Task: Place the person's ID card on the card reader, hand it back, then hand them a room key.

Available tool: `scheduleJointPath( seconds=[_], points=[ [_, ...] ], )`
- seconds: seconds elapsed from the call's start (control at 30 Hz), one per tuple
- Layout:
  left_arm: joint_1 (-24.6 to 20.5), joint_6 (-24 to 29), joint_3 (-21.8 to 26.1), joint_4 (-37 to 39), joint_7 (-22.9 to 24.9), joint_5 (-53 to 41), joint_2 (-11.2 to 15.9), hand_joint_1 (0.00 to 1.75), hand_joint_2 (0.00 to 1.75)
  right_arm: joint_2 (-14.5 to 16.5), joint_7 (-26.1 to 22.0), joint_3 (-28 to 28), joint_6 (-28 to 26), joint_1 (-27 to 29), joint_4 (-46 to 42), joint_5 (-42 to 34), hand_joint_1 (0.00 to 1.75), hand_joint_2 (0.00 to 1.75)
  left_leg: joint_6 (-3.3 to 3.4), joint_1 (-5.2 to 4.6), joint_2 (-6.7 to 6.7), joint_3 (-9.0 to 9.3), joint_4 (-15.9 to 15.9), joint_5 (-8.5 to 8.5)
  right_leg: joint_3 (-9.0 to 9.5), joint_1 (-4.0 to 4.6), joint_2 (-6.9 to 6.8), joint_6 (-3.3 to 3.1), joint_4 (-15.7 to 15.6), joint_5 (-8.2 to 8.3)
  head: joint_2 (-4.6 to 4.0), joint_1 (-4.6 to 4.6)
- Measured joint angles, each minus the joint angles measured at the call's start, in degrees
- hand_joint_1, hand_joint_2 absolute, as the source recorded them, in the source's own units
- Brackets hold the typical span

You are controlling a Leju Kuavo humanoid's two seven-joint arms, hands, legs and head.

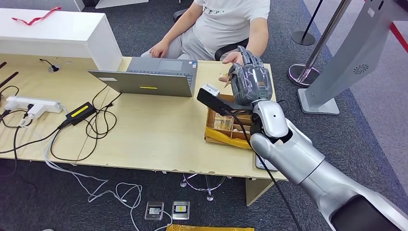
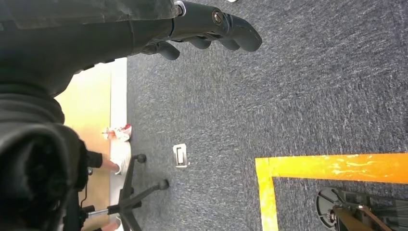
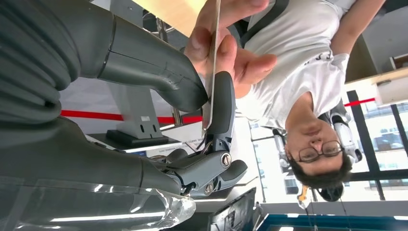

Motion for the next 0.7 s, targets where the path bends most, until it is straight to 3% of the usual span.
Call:
scheduleJointPath(
  seconds=[0.17, 0.2, 0.3, 0.33, 0.43, 0.57, 0.7],
  points=[
    [0.0, -0.2, 0.0, 0.0, 0.0, 0.1, 0.0, 0.0, 0.0, 0.0, -0.1, 0.0, 0.0, 0.2, 0.8, -0.1, 1.73, 1.75, 0.0, 0.0, 0.0, 0.0, 0.0, 0.0, 0.0, 0.0, 0.0, 0.0, 0.0, 0.0, 0.0, 0.0],
    [0.0, -0.2, 0.0, 0.0, 0.0, 0.1, 0.0, 0.0, 0.0, 0.0, -0.2, 0.0, 0.1, 0.3, 0.9, -0.1, 1.57, 1.75, 0.0, 0.0, 0.0, 0.0, 0.0, 0.0, 0.0, 0.0, 0.0, 0.0, 0.0, 0.0, 0.0, 0.0],
    [0.0, -0.2, 0.0, 0.0, 0.0, 0.2, 0.0, 0.0, 0.0, 0.0, -0.4, 0.0, 0.1, 0.5, 1.3, -0.3, 0.33, 1.75, 0.0, 0.0, 0.0, 0.0, 0.0, 0.0, 0.0, 0.0, -0.01, 0.0, 0.0, 0.0, 0.0, 0.0],
    [0.0, -0.2, 0.0, 0.0, 0.0, 0.2, 0.0, 0.0, 0.0, 0.0, -0.4, 0.0, 0.1, 0.5, 1.4, -0.3, 0.07, 1.75, 0.0, 0.0, 0.0, -0.01, 0.0, 0.0, 0.0, 0.0, -0.01, 0.0, 0.0, 0.0, 0.01, 0.0],
    [0.1, -0.2, 0.0, 0.0, 0.0, 0.4, 0.0, 0.0, 0.0, 0.0, -0.4, 0.0, -0.3, 0.7, 1.8, -0.4, 0.03, 1.75, 0.0, 0.0, 0.0, -0.01, 0.0, 0.0, 0.0, 0.0, -0.01, 0.0, 0.0, 0.0, 0.01, 0.0],
    [0.1, -0.2, 0.0, 0.0, 0.0, 0.5, 0.0, 0.0, 0.0, 0.0, -0.5, 0.0, -0.8, 0.9, 2.3, -0.7, 0.0, 0.0, 0.0, 0.0, 0.0, -0.01, 0.0, 0.0, 0.0, 0.0, -0.01, 0.0, 0.0, 0.0, 0.0, 0.01],
    [0.1, -0.2, 0.0, 0.0, 0.0, 0.5, 0.0, 0.0, 0.0, 0.1, -0.6, 0.0, -1.1, 1.0, 3.0, -0.7, 0.0, 0.0, 0.0, 0.0, 0.0, -0.01, 0.0, 0.0, 0.0, 0.0, -0.01, 0.0, 0.0, 0.0, 0.01, 0.0]
  ],
)
